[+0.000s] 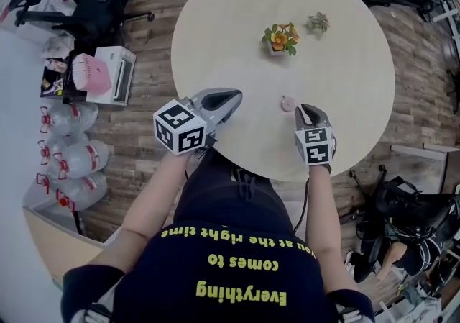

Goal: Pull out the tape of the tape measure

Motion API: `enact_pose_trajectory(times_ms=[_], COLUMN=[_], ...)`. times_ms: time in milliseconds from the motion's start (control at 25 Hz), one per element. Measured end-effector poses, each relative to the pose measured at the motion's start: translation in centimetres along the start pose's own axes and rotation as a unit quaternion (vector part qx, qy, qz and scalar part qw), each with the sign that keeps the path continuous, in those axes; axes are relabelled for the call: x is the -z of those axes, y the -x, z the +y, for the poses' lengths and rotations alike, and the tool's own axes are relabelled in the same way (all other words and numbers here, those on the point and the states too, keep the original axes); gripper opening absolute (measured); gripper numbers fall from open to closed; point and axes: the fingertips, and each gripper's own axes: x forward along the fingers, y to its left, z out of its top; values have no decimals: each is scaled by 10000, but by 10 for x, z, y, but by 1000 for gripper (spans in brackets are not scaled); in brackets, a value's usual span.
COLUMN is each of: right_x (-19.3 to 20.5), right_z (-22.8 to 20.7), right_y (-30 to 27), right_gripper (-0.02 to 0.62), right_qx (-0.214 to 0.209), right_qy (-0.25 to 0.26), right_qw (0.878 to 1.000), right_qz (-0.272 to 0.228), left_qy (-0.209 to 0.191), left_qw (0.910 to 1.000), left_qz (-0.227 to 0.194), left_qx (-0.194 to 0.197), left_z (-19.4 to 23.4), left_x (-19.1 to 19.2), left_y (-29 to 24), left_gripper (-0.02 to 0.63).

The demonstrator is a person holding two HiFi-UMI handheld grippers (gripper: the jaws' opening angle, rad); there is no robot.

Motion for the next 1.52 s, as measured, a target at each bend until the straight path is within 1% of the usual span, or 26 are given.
enact_pose_trajectory(times_ms=[120, 160, 280, 480, 640, 880, 1240, 1360, 1520], right_x=[-19, -25, -42, -69, -92, -124, -160, -165, -168], right_z=[-6, -8, -14, -26, -34, -38, -38, -36, -37], right_y=[19, 27, 48, 79, 103, 141, 190, 199, 205], right_gripper=[19, 12, 12, 12, 12, 12, 12, 12, 12], right_qx=[80, 119, 211, 336, 457, 712, 967, 1005, 1016], right_qy=[-213, -275, -503, -796, -884, -894, -847, -860, -873], right_qw=[9985, 9973, 9926, 9828, 9720, 9541, 9302, 9254, 9229], right_qz=[-495, -665, -1082, -1631, -2127, -2769, -3437, -3552, -3610], left_qy=[-104, -133, -219, -431, -745, -1276, -1814, -1903, -1961], left_qw=[9999, 9999, 9996, 9985, 9954, 9877, 9750, 9726, 9706], left_qz=[-60, -92, -189, -337, -539, -755, -1067, -1126, -1191], left_qx=[-16, -23, -46, -45, -253, -496, -712, -720, -733], left_z=[-1, -2, -3, -8, -9, -11, -20, -23, -26], left_x=[-8, -11, -21, -37, -51, -72, -96, -99, -103], left_y=[-2, -2, -4, -9, -9, -5, 1, 3, 2], left_gripper=[3, 3, 3, 3, 3, 3, 3, 2, 3])
